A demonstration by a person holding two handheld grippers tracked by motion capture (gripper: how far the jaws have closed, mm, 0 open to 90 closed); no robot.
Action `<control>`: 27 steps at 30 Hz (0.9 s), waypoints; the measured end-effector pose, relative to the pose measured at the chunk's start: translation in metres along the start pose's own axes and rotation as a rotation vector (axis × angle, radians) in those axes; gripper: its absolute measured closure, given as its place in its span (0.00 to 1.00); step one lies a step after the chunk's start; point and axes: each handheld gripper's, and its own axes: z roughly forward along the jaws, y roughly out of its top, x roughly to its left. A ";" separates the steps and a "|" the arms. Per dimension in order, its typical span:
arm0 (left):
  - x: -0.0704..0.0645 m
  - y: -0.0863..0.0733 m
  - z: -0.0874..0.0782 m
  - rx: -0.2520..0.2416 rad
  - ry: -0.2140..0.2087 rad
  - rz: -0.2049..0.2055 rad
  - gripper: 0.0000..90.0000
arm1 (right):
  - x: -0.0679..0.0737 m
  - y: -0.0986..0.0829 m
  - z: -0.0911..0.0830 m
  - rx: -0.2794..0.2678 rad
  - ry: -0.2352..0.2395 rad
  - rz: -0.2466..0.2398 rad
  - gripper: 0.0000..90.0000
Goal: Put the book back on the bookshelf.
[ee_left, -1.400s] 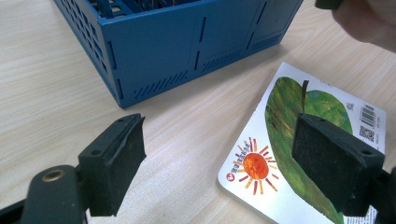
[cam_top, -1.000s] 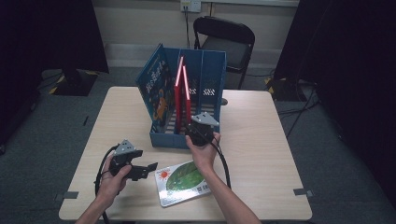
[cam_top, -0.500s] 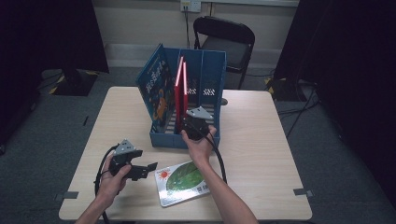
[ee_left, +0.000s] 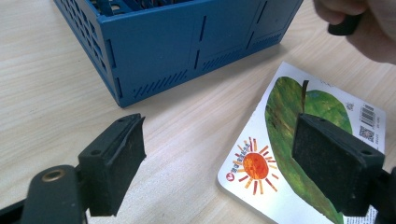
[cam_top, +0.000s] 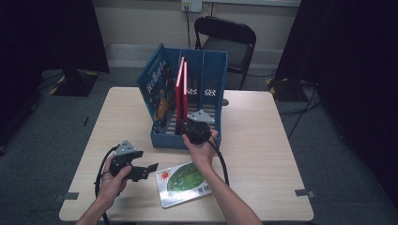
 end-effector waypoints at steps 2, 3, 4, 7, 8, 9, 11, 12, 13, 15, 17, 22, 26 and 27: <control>-0.001 0.000 0.000 -0.004 0.000 0.002 0.19 | -0.002 0.000 0.000 0.001 -0.001 -0.005 0.81; -0.001 0.000 0.000 -0.003 -0.001 0.006 0.19 | -0.002 0.000 0.001 0.005 -0.006 -0.011 0.83; -0.001 0.000 0.000 -0.003 -0.001 0.005 0.19 | -0.004 0.001 0.003 0.012 -0.009 -0.013 0.84; 0.000 0.000 0.000 0.001 -0.001 -0.001 0.19 | -0.004 0.003 0.007 0.016 -0.007 -0.024 0.83; 0.001 0.000 0.000 0.000 0.001 -0.004 0.19 | -0.003 0.004 0.008 0.019 -0.007 -0.031 0.83; 0.001 0.000 0.000 -0.001 0.000 -0.005 0.19 | -0.003 0.005 0.010 0.020 -0.003 -0.029 0.83; 0.001 0.000 0.000 -0.003 0.002 -0.004 0.19 | -0.001 0.007 0.014 0.023 -0.006 -0.036 0.83; 0.002 -0.001 0.000 -0.004 0.002 -0.005 0.19 | -0.001 0.008 0.015 0.025 -0.007 -0.033 0.83; 0.002 -0.001 0.000 0.000 0.001 -0.007 0.19 | 0.000 0.009 0.017 0.027 -0.007 -0.038 0.83; 0.002 -0.001 0.000 0.005 -0.001 -0.004 0.19 | 0.000 0.011 0.021 0.031 -0.007 -0.041 0.83; 0.001 -0.002 0.000 0.000 -0.002 -0.006 0.19 | -0.001 0.012 0.023 0.033 -0.006 -0.045 0.83; 0.002 -0.002 0.001 0.001 -0.001 -0.011 0.19 | -0.008 0.015 0.027 0.038 -0.003 -0.048 0.83; 0.001 -0.002 0.002 0.006 -0.001 -0.009 0.19 | -0.006 0.015 0.029 0.033 -0.008 -0.044 0.83; 0.001 -0.002 0.002 0.008 -0.004 -0.004 0.19 | -0.005 0.016 0.030 0.034 -0.006 -0.047 0.83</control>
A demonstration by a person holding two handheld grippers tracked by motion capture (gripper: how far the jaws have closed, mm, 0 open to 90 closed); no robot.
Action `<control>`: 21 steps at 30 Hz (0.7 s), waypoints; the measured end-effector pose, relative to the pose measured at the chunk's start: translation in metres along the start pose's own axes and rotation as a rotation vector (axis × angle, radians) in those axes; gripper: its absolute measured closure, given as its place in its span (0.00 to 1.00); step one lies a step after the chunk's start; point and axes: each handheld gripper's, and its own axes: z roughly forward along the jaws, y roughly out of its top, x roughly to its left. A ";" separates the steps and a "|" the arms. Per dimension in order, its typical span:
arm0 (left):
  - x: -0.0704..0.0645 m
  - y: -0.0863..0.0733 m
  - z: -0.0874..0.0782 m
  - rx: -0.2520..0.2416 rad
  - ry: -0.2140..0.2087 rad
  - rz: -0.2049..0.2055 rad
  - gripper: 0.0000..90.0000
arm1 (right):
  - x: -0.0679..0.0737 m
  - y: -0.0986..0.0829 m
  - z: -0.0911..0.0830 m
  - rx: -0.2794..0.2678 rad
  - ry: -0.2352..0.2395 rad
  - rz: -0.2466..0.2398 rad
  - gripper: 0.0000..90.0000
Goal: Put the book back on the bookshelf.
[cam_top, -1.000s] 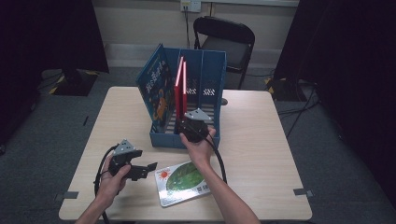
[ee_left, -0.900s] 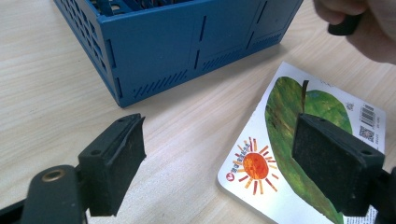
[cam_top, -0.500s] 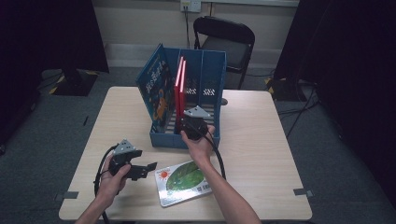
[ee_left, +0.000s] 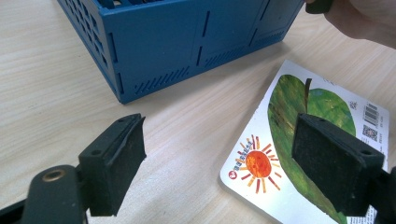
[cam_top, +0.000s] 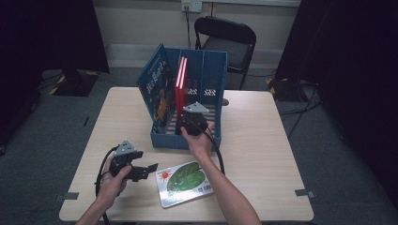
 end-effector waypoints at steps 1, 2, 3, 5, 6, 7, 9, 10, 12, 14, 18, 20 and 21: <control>0.000 0.000 0.000 -0.001 -0.001 -0.002 0.19 | 0.000 0.001 0.001 0.004 0.004 0.001 0.83; 0.000 0.000 0.000 0.000 -0.001 -0.002 0.19 | 0.000 0.002 0.001 0.006 0.008 -0.004 0.83; 0.000 0.000 0.000 -0.001 -0.001 -0.002 0.19 | 0.000 0.002 0.002 0.008 0.012 -0.008 0.82; 0.000 0.000 0.000 0.000 -0.001 -0.002 0.19 | 0.000 0.002 0.002 0.008 0.010 -0.017 0.82; 0.001 0.000 0.000 0.006 -0.002 -0.001 0.19 | 0.000 0.001 0.001 0.007 0.007 -0.020 0.81; 0.001 0.000 0.000 0.006 0.002 -0.001 0.19 | 0.000 0.001 0.001 0.008 0.006 -0.024 0.79; 0.001 0.000 0.000 0.001 -0.001 -0.002 0.19 | 0.001 -0.001 -0.001 0.006 0.013 -0.034 0.74; 0.001 0.000 0.000 0.002 -0.001 -0.001 0.19 | 0.001 -0.001 -0.002 0.007 0.010 -0.039 0.74; 0.001 0.000 0.000 0.002 0.000 -0.002 0.19 | 0.001 -0.002 -0.004 0.010 0.021 -0.035 0.77; 0.001 0.000 0.000 0.008 0.000 0.000 0.19 | -0.001 -0.003 -0.006 0.010 0.038 -0.031 0.85; 0.000 0.000 0.001 0.002 -0.001 -0.006 0.19 | -0.003 -0.004 -0.008 0.011 0.042 -0.025 0.93; 0.000 0.000 0.001 0.001 0.001 -0.003 0.19 | -0.006 -0.004 -0.006 0.014 0.055 -0.024 0.93; 0.000 0.000 0.001 0.002 -0.001 -0.005 0.19 | -0.005 -0.004 -0.006 0.015 0.051 -0.031 0.94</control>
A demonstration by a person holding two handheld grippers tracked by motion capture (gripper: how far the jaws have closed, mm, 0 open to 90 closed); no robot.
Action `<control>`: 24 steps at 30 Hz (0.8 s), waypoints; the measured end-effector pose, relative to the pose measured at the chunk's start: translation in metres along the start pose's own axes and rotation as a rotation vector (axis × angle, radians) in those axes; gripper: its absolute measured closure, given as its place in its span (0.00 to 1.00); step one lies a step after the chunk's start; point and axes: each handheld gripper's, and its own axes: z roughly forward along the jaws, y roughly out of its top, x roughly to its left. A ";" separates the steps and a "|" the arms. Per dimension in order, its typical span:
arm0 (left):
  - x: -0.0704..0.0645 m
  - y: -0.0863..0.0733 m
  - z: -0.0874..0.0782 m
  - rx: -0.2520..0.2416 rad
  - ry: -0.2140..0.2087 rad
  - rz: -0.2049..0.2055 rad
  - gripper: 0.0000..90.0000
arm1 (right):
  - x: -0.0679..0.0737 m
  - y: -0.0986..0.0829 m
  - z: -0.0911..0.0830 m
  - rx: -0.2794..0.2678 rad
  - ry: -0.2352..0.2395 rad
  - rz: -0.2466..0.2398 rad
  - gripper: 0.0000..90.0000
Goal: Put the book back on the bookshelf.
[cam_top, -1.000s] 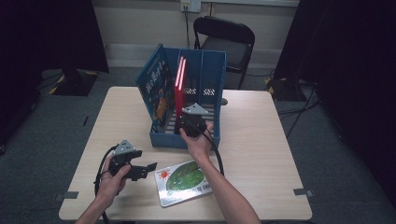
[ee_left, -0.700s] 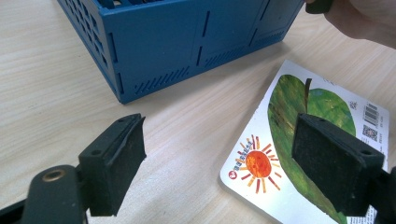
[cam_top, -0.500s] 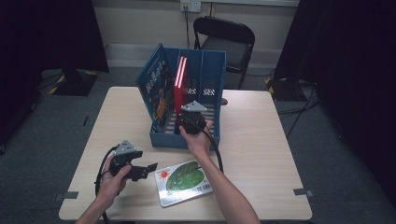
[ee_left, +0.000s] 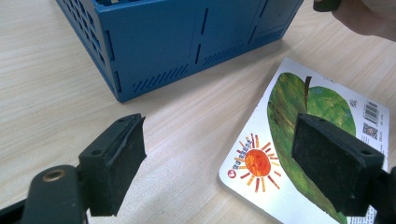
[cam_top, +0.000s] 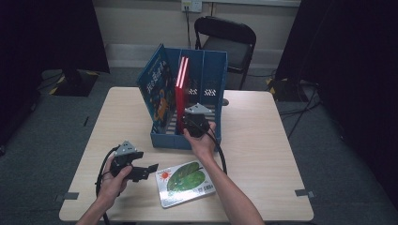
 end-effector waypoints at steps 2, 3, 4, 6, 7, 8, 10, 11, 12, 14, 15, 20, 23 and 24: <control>0.001 0.000 0.000 0.000 0.003 0.000 0.19 | 0.000 0.000 0.001 0.005 -0.011 -0.011 0.96; 0.001 0.000 0.000 -0.001 0.003 -0.001 0.19 | -0.001 0.000 0.002 0.009 -0.007 -0.009 0.98; 0.001 0.000 -0.001 -0.001 0.003 -0.002 0.19 | -0.002 0.000 0.003 0.013 -0.004 -0.006 0.98; 0.002 0.000 -0.001 -0.001 0.005 -0.001 0.19 | -0.004 0.000 0.006 0.025 -0.009 -0.012 0.98; 0.002 0.000 -0.001 0.001 0.005 -0.001 0.19 | -0.005 0.001 0.006 0.032 -0.011 -0.013 0.97; 0.002 0.000 -0.001 0.001 0.005 -0.001 0.19 | -0.006 0.001 0.007 0.030 -0.011 -0.009 0.96; 0.002 0.000 0.000 0.000 0.002 -0.005 0.20 | -0.006 0.000 0.006 0.030 -0.017 0.004 0.92; 0.002 0.000 0.000 0.000 0.002 -0.006 0.20 | -0.007 0.000 0.005 0.026 -0.012 0.008 0.91; 0.002 0.000 0.000 0.003 0.003 -0.006 0.21 | -0.007 0.000 0.003 0.023 -0.008 0.011 0.89; 0.002 0.000 0.001 0.005 0.001 -0.008 0.21 | -0.007 0.000 -0.001 0.017 -0.002 0.007 0.87; 0.001 0.000 0.001 0.006 0.000 -0.008 0.21 | -0.007 0.000 -0.003 0.015 0.007 0.006 0.86; 0.002 0.000 0.000 0.009 0.006 -0.013 0.22 | -0.011 0.000 -0.021 0.024 0.040 0.008 0.79; 0.002 0.000 0.001 0.016 0.009 -0.009 0.23 | -0.015 -0.004 -0.036 0.033 0.061 -0.002 0.75; 0.002 0.000 0.001 0.018 0.013 -0.008 0.23 | -0.016 -0.005 -0.040 0.035 0.065 -0.002 0.73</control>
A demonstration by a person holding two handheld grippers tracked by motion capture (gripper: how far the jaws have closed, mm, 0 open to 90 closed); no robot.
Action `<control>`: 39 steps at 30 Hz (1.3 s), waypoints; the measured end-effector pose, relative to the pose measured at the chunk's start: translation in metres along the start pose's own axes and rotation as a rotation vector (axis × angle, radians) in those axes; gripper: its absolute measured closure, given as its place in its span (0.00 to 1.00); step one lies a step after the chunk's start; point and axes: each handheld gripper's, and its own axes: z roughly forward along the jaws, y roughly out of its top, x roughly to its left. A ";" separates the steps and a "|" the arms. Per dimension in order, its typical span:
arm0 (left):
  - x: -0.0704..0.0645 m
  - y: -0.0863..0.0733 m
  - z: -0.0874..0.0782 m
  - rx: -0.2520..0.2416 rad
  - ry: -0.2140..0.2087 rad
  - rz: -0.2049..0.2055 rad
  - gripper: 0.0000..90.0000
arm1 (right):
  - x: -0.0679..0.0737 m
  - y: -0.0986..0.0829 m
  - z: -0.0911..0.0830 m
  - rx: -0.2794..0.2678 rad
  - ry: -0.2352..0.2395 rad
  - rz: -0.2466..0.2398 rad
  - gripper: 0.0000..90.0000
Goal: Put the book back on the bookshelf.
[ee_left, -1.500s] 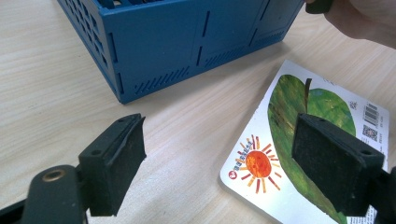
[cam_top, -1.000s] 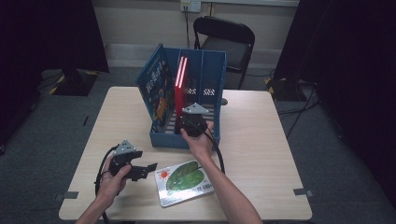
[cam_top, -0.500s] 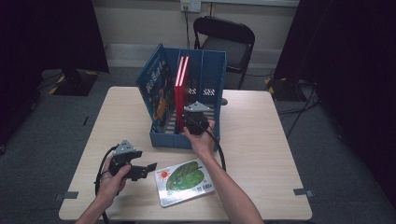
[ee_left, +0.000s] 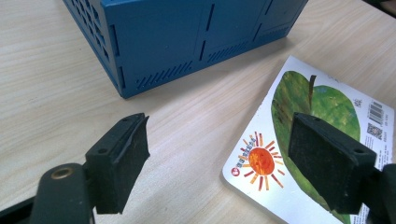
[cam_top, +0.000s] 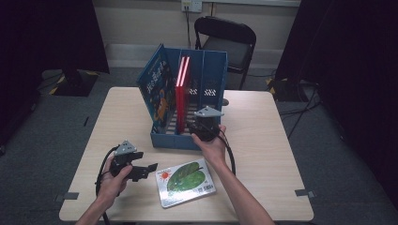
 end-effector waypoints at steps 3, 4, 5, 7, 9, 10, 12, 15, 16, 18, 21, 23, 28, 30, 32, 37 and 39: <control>-0.001 0.000 0.000 -0.005 0.004 0.005 0.24 | -0.005 -0.004 -0.016 0.005 0.011 -0.004 0.69; -0.002 0.000 0.001 -0.002 0.009 0.006 0.24 | -0.006 -0.006 -0.022 0.006 0.017 -0.005 0.68; -0.002 -0.001 0.001 0.000 0.002 0.005 0.24 | -0.008 -0.010 -0.031 0.005 0.016 -0.013 0.67; -0.002 -0.001 0.001 0.006 -0.013 -0.001 0.23 | -0.009 -0.015 -0.041 0.007 0.024 -0.020 0.65; -0.003 -0.001 0.002 -0.003 -0.030 0.003 0.22 | -0.009 -0.021 -0.052 0.018 0.023 -0.043 0.62; -0.004 0.000 0.002 0.003 -0.027 0.008 0.22 | -0.009 -0.025 -0.059 0.022 0.025 -0.051 0.60; -0.006 0.001 0.002 0.003 -0.018 0.012 0.22 | -0.008 -0.031 -0.067 0.031 0.030 -0.066 0.58; -0.010 0.002 0.002 0.005 -0.025 0.018 0.22 | -0.008 -0.043 -0.080 0.052 0.044 -0.086 0.54; -0.012 0.002 0.002 0.004 -0.034 0.019 0.22 | -0.008 -0.046 -0.082 0.059 0.048 -0.087 0.53; -0.014 0.003 0.003 0.016 -0.046 -0.002 0.24 | -0.008 -0.054 -0.088 0.071 0.066 -0.083 0.51; -0.018 0.001 0.003 0.040 -0.046 -0.020 0.30 | -0.009 -0.068 -0.096 0.097 0.082 -0.068 0.48; -0.020 -0.003 0.004 0.070 -0.047 -0.008 0.33 | -0.008 -0.078 -0.097 0.121 0.084 -0.069 0.47; -0.018 -0.017 0.006 0.122 -0.058 -0.044 0.40 | -0.005 -0.103 -0.091 0.178 0.106 -0.085 0.46; -0.017 -0.021 0.007 0.133 -0.067 -0.059 0.40 | -0.002 -0.111 -0.087 0.184 0.123 -0.095 0.45; -0.017 -0.025 0.011 0.152 -0.072 -0.070 0.40 | 0.001 -0.117 -0.083 0.200 0.150 -0.093 0.43; -0.021 -0.031 0.022 0.213 -0.097 -0.079 0.40 | 0.003 -0.128 -0.069 0.246 0.204 -0.074 0.40; -0.022 -0.032 0.024 0.225 -0.105 -0.075 0.40 | 0.007 -0.130 -0.067 0.240 0.227 -0.087 0.39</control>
